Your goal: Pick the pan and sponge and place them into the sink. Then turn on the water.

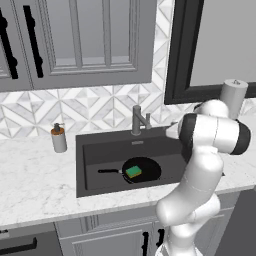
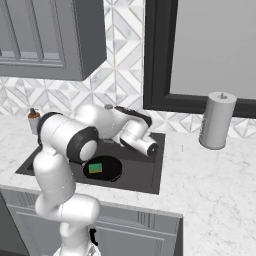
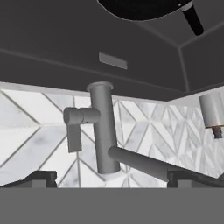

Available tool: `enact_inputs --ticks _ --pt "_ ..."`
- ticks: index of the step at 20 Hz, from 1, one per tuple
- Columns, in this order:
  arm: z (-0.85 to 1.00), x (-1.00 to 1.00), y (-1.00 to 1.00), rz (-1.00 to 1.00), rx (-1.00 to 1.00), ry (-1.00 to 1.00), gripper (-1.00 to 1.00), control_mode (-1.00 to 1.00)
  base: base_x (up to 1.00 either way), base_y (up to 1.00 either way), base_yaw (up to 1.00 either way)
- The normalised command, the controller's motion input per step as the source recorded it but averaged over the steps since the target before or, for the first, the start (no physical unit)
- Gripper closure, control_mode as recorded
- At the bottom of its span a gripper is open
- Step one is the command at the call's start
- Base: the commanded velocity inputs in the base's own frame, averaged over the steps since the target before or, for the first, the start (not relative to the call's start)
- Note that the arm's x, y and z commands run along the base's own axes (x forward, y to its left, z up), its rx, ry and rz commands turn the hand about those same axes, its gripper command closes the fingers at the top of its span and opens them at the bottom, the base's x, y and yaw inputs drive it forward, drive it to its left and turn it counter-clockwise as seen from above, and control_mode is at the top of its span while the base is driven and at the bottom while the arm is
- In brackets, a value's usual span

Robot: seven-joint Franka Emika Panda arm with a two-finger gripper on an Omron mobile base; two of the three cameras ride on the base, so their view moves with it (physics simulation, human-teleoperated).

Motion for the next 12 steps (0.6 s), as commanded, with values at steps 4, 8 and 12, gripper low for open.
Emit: enact_inputs --ticks 4,8,12 --pt "-0.18 0.18 0.00 0.00 0.00 -0.04 -1.00 -1.00 0.00 0.00 0.00" --pt "-0.17 0.24 0.09 0.00 0.00 -0.14 -1.00 -1.00 0.00 0.00 0.00" --pt "-0.23 0.34 0.23 0.00 0.00 -0.19 -1.00 -1.00 0.00 0.00 0.00"
